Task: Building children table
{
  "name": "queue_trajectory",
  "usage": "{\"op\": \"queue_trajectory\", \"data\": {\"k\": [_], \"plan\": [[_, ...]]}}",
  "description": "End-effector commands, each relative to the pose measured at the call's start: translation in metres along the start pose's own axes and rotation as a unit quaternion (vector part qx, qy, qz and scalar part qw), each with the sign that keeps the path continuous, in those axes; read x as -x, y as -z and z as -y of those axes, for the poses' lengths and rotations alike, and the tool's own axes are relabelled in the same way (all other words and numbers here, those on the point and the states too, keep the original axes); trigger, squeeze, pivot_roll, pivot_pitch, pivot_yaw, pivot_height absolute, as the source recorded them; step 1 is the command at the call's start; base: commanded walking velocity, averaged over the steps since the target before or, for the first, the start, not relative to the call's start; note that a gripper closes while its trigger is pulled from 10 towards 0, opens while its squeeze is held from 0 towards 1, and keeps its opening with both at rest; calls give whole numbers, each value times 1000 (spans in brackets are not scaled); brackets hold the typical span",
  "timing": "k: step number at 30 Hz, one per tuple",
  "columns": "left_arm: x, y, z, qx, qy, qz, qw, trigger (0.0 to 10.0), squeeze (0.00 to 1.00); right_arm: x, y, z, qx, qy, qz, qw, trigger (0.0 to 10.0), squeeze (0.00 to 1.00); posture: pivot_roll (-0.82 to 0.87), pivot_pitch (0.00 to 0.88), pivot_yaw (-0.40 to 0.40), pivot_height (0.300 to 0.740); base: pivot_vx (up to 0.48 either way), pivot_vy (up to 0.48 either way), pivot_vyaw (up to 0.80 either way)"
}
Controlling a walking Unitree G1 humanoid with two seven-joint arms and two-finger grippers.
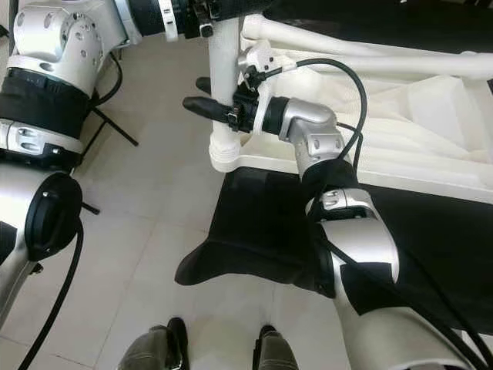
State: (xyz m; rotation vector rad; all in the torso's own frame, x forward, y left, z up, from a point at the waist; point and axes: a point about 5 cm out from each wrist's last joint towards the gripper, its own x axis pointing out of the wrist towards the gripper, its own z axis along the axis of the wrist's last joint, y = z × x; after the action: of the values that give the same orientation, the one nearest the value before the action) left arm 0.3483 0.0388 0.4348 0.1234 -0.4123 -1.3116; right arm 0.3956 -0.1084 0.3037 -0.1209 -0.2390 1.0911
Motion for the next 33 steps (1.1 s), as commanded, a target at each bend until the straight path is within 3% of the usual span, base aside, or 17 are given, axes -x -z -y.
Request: {"op": "queue_trajectory", "data": {"k": [1, 2, 3, 4, 5, 6, 8, 9, 10, 13, 21, 22, 25, 33], "plan": [[-15, 0, 11, -3, 27, 7, 1000, 10000, 1000, -14, 4, -8, -27, 0, 19, 999, 0, 0, -13, 268, 32, 740, 0, 0, 0], [-15, 0, 11, -3, 27, 7, 1000, 10000, 1000, -14, 4, -8, -27, 0, 19, 999, 0, 0, -13, 268, 32, 740, 0, 0, 0], [-15, 0, 9, -7, 18, 7, 1000, 10000, 0, -10, 8, -3, -28, 41, 7, 999, 0, 0, -15, 268, 29, 740, 0, 0, 0], [-14, -1, 8, -11, 11, 8, 1000, 10000, 0, -5, 19, 0, -46, 106, -20, 993, 0, 0, -14, 270, 7, 740, 0, 0, 0], [-14, -1, 8, -11, 11, 8, 1000, 10000, 0, -5, 19, 0, -46, 106, -20, 993, 0, 0, -14, 270, 7, 740, 0, 0, 0], [-13, -2, 7, -14, 5, 9, 1000, 10000, 0, 5, 36, 10, -50, 253, -67, 964, 0, 0, -13, 269, 1, 740, 0, 0, 0], [-8, -5, 4, -13, -5, 10, 1000, 10000, 0, 37, 75, -6, -15, 436, -119, 892, 0, 0, -8, 255, -2, 740, 0, 0, 0], [-8, -5, 4, -13, -5, 10, 1000, 10000, 0, 37, 75, -6, -15, 436, -119, 892, 0, 0, -8, 255, -2, 740, 0, 0, 0], [-7, -5, 3, -11, -7, 10, 1000, 10000, 0, 48, 81, -11, -1, 481, -122, 868, 0, 0, -8, 255, -2, 740, 0, 0, 0], [-7, -2, 3, -7, -4, 5, 1000, 10000, 0, 49, 87, -16, -14, 484, -123, 866, 0, 0, -24, 260, 13, 740, 0, 0, 0], [-9, 0, 3, -5, -2, 8, 1000, 10000, 0, 41, 69, -1, -14, 486, -98, 868, 0, 0, -37, 246, 7, 740, 0, 0, 0], [-8, 0, 3, -6, -5, 10, 1000, 10000, 0, 42, 66, 1, -13, 492, -96, 865, 0, 0, -33, 240, 2, 740, 0, 0, 0], [-4, -3, 3, -10, 6, 4, 1000, 10000, 0, 54, 50, 12, 8, 548, -89, 832, 0, 0, -27, 238, 4, 740, 0, 0, 0], [8, -8, 2, -14, 13, 4, 1000, 10000, 0, 64, 43, 27, 17, 564, -91, 821, 0, 0, -18, 238, 2, 740, 0, 0, 0]]}}
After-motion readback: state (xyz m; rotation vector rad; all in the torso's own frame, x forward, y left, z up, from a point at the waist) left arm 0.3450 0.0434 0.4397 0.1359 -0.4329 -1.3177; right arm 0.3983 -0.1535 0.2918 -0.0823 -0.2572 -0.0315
